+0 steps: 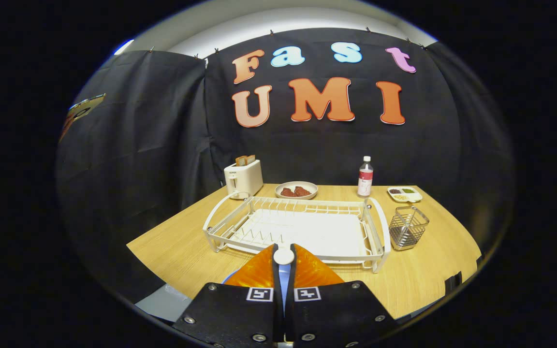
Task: Take the plate from the dish rack, then take the spoon from the basket and place it into the plate.
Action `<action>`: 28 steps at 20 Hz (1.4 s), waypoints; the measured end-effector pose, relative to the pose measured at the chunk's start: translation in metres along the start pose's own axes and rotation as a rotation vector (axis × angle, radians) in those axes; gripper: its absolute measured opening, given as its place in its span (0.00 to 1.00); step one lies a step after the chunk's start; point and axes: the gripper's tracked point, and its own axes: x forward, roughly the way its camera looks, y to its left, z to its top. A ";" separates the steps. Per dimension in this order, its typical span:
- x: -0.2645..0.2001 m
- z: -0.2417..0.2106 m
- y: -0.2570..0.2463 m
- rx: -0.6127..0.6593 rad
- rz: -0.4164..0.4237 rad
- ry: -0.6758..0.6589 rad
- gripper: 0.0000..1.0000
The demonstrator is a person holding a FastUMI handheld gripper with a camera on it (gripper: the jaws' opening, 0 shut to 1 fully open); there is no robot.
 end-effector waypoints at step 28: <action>0.010 0.041 -0.086 0.028 -0.083 0.083 0.97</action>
